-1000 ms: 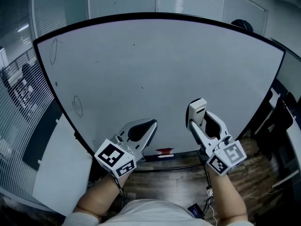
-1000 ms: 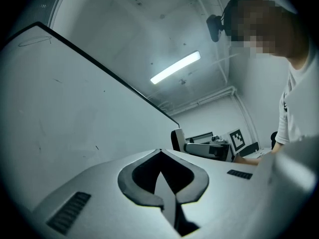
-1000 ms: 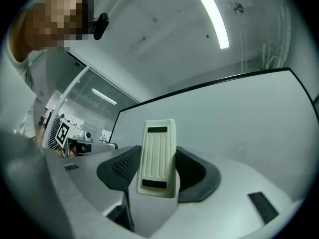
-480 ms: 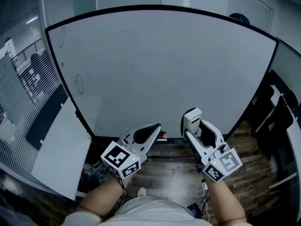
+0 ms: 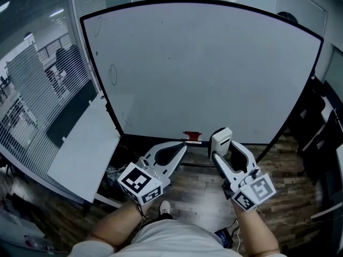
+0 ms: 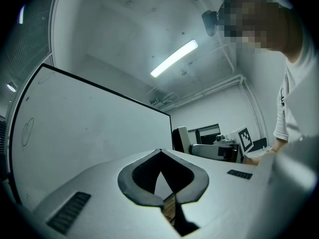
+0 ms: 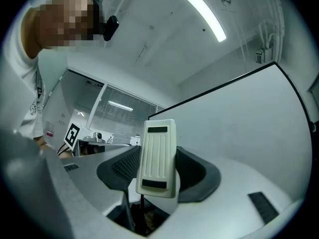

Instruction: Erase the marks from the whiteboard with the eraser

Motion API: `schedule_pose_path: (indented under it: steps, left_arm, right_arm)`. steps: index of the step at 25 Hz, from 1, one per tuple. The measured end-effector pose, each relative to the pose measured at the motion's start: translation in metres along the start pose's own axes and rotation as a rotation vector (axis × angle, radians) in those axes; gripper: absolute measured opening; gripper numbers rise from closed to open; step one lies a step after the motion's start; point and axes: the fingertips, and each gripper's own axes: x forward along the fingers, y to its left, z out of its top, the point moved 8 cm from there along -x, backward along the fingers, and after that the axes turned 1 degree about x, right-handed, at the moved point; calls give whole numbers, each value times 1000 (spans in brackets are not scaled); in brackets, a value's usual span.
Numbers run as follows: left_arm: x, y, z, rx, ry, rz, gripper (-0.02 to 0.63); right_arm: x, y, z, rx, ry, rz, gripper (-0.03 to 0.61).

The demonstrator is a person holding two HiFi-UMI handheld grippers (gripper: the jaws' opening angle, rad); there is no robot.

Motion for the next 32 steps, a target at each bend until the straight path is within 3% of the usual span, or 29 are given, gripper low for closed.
schedule_pose_path:
  steps: [7,17,25,32]
  left_arm:
    - [-49,-25,6,-21,21,-2,6]
    - [-160,-26,8,-82,17,-38,6]
    - [-267,-20,10,-86,36,-35,6]
    - [-323,-16,3,-121,40,-20,6]
  right_arm:
    - [-22,54,-8,71,4,-12,233]
    - [-20,191,-21,110,-2,-74,233]
    - [-2,301,-49,152,-3,-67,233]
    - [9,356,-62,175,3,-51,233]
